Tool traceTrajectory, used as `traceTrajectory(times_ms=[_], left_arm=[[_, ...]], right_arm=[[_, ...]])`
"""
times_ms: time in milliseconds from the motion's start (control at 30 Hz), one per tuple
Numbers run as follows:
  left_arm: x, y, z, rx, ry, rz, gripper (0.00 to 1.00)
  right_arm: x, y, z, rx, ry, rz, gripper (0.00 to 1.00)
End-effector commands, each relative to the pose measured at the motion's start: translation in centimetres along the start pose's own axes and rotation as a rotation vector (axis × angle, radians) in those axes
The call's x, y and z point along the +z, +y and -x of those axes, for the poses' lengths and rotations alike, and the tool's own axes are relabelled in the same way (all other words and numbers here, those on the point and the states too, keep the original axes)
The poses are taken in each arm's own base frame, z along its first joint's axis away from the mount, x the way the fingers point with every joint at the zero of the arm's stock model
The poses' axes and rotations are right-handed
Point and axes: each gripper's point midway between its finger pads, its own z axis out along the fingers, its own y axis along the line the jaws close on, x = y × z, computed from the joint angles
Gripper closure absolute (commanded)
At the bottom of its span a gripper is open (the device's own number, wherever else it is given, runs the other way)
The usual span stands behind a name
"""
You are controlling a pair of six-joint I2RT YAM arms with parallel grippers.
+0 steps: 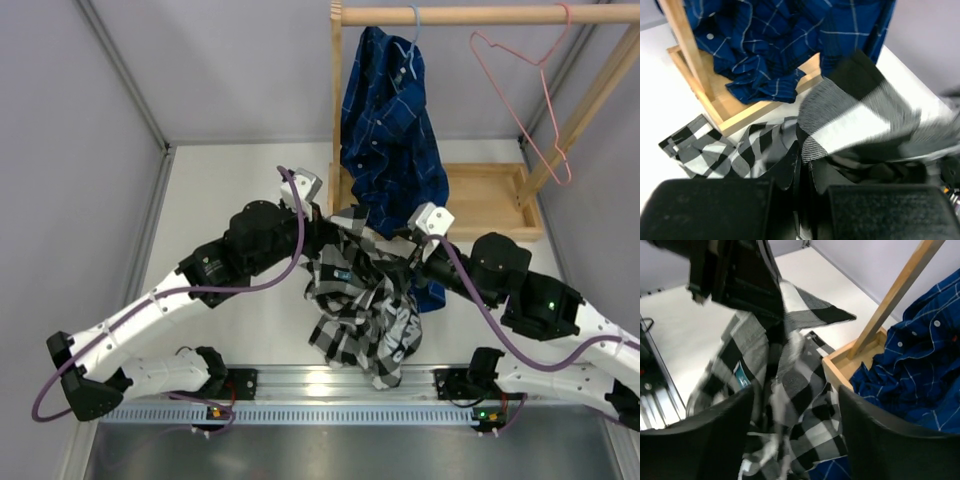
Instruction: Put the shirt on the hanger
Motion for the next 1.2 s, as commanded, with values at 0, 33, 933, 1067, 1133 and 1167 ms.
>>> traceTrajectory(times_ms=[0,33,933,1067,1133,1167], left_arm=[[-1.2,-2.6,4.7,0.061,-0.120,-0.131,0.95],[-1.4,-2.8,4.9,0.102,-0.118,-0.144,0.94],[2.7,-7.5,0.5,0.139,0.175,-0.379,0.95],[2.5,-7.5,0.4,0.143,0.175,-0.384,0.96],[2.5,-7.5,0.4,0.145,0.174,-0.388,0.96],[2.4,-7.5,0.4,0.146,0.174,-0.389,0.96]], right_arm=[[-0.9,-0.1,-0.4,0.049,-0.026,-0.007,0.29],[-1.1,0.0,-1.3,0.056,-0.007,-0.004,0.23],[2.6,0.7,-2.1,0.040,0.200,0.001,0.34],[3.0,-0.9,-4.1,0.001,0.254,-0.097,0.39],[3.4,-1.1,-4.8,-0.016,0.280,-0.118,0.48],[3.5,-1.3,-5.0,-0.024,0.285,-0.125,0.51]])
